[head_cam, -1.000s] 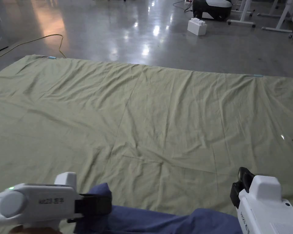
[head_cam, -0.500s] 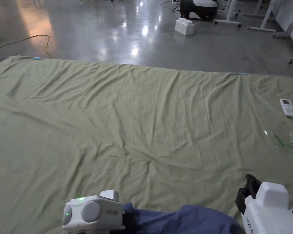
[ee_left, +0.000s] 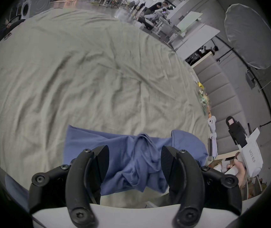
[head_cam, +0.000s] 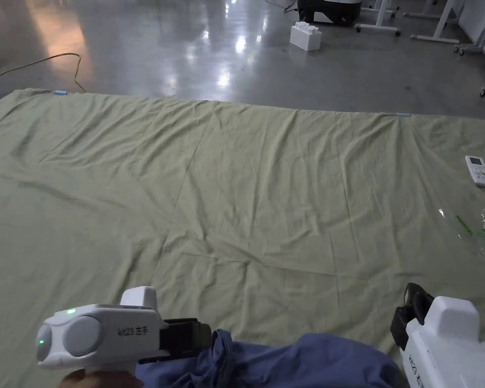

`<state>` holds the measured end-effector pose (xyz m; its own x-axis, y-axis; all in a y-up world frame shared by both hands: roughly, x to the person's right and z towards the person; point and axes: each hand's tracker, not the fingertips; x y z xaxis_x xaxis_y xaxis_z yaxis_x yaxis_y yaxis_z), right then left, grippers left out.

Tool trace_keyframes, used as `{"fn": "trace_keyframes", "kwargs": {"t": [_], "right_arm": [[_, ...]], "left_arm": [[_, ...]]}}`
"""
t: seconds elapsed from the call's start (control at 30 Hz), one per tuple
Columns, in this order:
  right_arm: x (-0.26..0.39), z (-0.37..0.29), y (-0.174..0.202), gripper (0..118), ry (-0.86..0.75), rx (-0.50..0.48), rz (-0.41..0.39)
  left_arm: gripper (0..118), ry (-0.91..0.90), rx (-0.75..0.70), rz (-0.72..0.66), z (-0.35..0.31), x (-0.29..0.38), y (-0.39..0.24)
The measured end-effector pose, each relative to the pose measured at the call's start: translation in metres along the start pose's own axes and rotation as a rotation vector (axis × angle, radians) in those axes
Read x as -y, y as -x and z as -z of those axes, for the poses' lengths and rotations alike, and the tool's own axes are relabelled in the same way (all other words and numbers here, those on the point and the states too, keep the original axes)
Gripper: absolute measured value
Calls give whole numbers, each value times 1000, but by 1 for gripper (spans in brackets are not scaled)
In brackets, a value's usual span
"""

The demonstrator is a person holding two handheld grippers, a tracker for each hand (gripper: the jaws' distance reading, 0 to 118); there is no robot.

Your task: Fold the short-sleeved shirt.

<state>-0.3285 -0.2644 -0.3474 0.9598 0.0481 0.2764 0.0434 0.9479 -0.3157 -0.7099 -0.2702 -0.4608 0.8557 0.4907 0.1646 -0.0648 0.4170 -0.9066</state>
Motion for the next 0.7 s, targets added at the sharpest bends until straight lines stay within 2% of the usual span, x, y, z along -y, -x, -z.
{"fn": "trace_keyframes", "kwargs": {"t": [0.07, 0.13, 0.23, 0.27, 0.5, 0.7], "right_arm": [[-1, 0, 1, 0, -2, -4, 1], [-1, 1, 1, 0, -2, -8, 2], [-1, 1, 3, 0, -1, -12, 0], [-1, 1, 3, 0, 1, -13, 0], [2, 1, 3, 0, 15, -16, -7], [2, 1, 2, 0, 20, -15, -12]], "left_arm": [[63, -18, -14, -2, -3, -1, 5], [47, -33, -63, -16, 1, 0, 8], [37, 1, -91, -6, 15, 5, 8], [27, 31, -86, -12, 24, 9, 6], [20, 185, -38, 68, 64, 38, -21], [20, 191, 6, 87, 81, 54, -39]]}}
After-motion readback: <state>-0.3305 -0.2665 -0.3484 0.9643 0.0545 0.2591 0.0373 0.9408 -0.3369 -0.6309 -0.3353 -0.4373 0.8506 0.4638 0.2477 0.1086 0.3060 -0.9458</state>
